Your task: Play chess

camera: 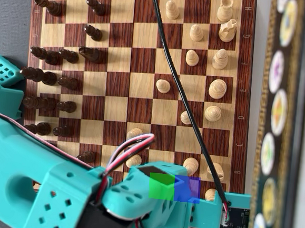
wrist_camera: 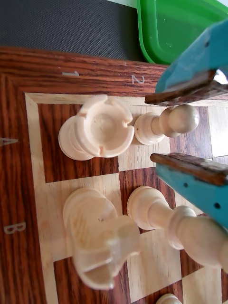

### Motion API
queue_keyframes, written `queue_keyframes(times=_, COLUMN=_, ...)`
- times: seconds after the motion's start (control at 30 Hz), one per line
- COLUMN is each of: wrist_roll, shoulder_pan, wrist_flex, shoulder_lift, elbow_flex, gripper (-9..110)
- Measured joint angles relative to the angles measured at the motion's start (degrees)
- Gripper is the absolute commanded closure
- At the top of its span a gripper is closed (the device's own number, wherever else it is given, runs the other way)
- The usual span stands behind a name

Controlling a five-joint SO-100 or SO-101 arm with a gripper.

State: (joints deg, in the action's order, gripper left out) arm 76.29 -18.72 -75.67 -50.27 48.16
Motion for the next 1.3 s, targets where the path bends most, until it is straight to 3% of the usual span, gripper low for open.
queue_keyframes(times=0.5, wrist_roll=0.0, shoulder_pan=-0.1, wrist_flex=0.0, shoulder_lift=0.0, elbow_flex=0.0, gripper=87)
queue_keyframes(times=0.7, wrist_roll=0.0, shoulder_pan=-0.5, wrist_flex=0.0, shoulder_lift=0.0, elbow_flex=0.0, gripper=95)
queue_keyframes(times=1.3, wrist_roll=-2.7, shoulder_pan=-1.4, wrist_flex=0.0, shoulder_lift=0.0, elbow_flex=0.0, gripper=95)
